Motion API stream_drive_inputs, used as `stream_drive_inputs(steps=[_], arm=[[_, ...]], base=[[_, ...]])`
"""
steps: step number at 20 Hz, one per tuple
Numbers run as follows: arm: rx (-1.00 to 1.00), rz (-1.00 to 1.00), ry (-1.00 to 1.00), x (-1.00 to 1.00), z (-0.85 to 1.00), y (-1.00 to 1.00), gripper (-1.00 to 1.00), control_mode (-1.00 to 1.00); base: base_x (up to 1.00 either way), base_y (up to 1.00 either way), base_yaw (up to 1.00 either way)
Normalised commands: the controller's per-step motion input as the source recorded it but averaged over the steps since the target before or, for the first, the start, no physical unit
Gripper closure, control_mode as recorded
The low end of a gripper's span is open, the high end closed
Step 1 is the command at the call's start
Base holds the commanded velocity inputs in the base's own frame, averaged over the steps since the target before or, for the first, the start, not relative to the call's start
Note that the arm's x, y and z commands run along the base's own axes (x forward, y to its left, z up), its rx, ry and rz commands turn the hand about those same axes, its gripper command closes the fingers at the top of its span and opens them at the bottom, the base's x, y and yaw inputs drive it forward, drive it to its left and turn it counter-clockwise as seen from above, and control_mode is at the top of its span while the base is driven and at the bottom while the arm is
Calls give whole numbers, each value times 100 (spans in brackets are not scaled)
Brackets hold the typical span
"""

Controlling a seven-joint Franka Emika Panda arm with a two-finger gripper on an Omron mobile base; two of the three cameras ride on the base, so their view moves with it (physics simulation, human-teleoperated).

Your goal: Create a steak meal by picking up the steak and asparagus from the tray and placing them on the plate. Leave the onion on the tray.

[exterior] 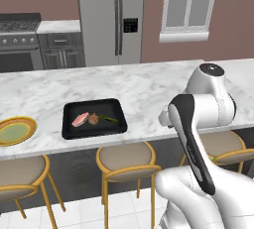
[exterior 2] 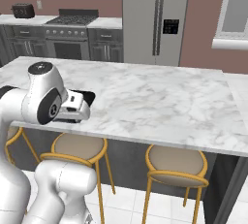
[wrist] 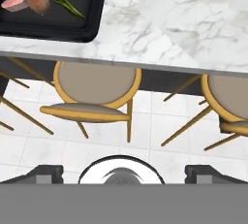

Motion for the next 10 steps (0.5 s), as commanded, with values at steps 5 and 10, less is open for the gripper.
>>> stream_drive_inputs(steps=[5,10], arm=[[0,0,4,11,22,4,-100,-100],[0,0,5,11,11,0,-100,-100]], base=[[0,0,0],[0,0,0]])
